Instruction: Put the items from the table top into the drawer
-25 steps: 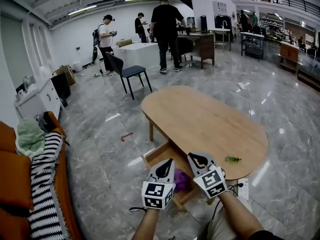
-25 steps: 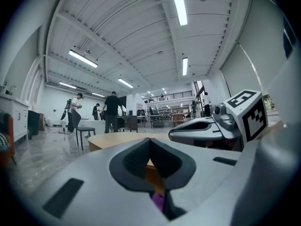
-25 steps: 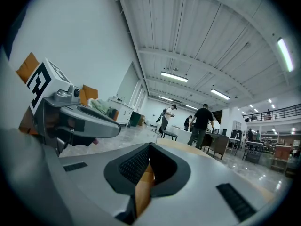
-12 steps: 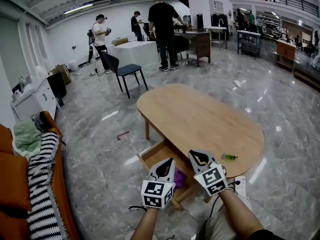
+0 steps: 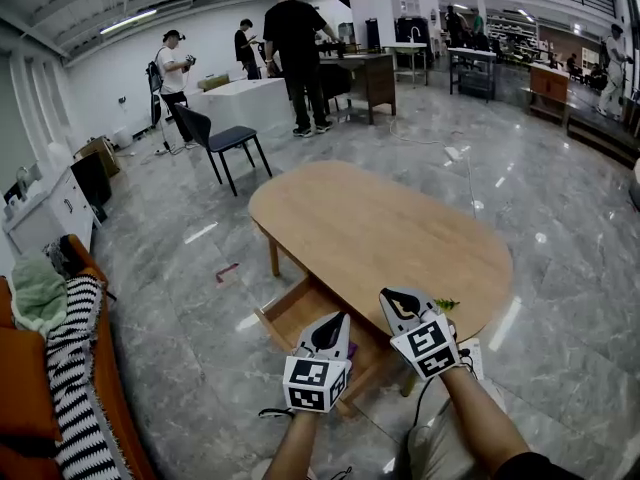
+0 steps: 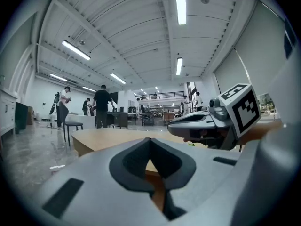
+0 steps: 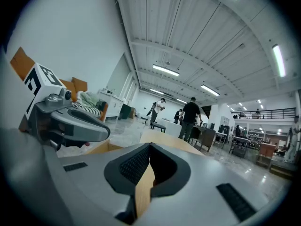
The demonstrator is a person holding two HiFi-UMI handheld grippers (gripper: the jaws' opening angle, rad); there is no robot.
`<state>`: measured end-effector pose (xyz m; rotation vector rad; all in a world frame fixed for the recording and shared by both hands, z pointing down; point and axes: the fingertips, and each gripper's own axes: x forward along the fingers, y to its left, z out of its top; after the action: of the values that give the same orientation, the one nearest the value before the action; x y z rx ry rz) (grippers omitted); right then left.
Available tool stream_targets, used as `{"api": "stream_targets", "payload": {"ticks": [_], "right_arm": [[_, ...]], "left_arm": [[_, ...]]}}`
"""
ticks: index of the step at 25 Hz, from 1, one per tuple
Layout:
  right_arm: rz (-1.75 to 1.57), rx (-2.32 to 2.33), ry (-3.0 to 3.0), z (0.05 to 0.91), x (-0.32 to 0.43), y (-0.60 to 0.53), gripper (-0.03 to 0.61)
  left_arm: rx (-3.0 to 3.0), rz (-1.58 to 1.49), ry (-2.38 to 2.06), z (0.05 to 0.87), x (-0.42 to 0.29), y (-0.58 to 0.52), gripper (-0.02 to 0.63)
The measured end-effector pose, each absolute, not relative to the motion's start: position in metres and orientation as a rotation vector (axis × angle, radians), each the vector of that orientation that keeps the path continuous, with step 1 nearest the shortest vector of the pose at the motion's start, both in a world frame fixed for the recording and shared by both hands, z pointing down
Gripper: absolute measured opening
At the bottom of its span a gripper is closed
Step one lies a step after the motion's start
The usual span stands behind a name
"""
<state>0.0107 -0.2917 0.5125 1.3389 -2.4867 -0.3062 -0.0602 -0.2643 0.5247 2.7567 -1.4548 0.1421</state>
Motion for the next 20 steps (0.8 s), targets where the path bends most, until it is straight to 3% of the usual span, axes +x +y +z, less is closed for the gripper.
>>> {"api": "stream_targets", "payload": {"ticks": [20], "right_arm": [[-0.125,1.527,-2.351,0.525,0.115,-0.307,0.018]], "left_arm": [[2.810,0.156,-1.299,0.537,-0.006,-0.278,0.005]]}}
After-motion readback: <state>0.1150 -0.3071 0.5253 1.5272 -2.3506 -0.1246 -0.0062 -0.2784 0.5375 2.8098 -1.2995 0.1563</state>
